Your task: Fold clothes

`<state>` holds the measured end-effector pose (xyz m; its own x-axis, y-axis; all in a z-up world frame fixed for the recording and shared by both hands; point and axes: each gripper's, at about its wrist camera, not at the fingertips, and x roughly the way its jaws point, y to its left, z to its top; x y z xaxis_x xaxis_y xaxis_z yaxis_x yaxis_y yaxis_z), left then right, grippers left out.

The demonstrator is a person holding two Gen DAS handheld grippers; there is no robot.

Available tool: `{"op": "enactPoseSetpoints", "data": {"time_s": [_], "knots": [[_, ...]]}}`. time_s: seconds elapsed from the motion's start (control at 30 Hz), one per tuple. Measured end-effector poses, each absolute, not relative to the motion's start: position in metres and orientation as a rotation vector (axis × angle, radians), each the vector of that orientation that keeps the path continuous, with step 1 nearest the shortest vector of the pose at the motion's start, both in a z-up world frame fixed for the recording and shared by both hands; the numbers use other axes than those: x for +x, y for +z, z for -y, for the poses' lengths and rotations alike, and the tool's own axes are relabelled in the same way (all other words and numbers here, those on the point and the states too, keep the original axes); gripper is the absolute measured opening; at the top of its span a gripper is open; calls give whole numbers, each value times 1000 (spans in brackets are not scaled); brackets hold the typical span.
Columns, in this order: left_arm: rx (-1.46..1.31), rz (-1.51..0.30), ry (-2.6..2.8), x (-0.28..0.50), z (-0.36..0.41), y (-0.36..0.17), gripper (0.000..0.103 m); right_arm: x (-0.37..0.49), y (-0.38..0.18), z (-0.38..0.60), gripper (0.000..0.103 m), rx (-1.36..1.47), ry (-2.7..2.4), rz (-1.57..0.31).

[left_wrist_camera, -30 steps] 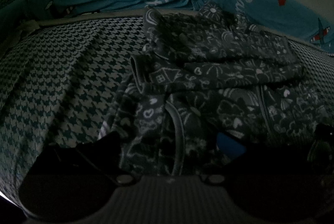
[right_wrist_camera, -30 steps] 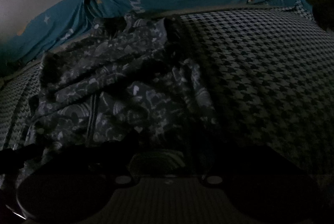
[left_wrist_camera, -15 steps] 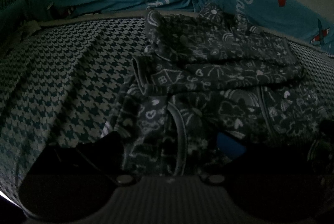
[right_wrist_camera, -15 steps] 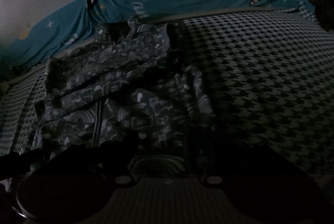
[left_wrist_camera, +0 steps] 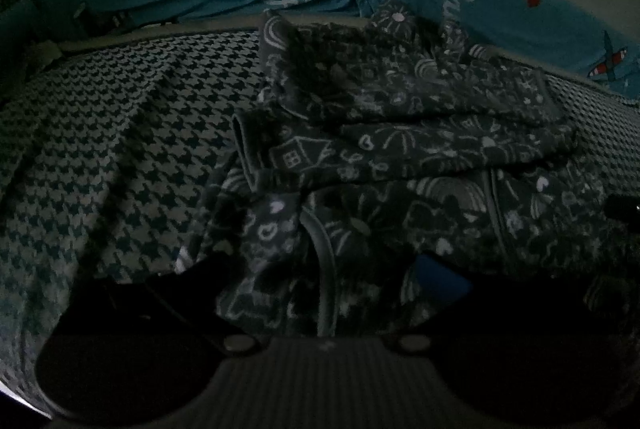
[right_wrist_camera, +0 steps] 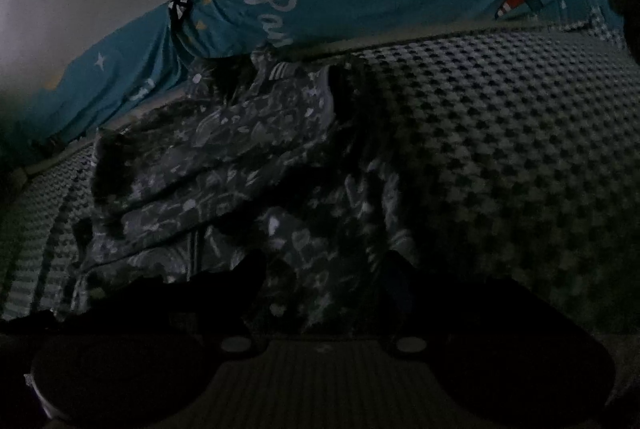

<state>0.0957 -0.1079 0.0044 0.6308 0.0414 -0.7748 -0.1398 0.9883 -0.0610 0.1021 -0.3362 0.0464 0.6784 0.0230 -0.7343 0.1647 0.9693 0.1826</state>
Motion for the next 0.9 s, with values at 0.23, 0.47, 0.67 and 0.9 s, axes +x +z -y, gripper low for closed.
{"op": "enactPoseSetpoints", "data": {"time_s": [0.23,0.47,0.67,0.9], "knots": [[-97,-874,100,110,108,12,103,116,48,340,65,242,-53,-821],[-65,-881,81,124,110,14,103,136,48,353,65,274,-77,-828],[-25,-885,67,136,112,15,103,151,45,363,65,307,-76,-829],[-3,-883,62,153,107,20,103,170,41,378,65,387,-78,-810]]}}
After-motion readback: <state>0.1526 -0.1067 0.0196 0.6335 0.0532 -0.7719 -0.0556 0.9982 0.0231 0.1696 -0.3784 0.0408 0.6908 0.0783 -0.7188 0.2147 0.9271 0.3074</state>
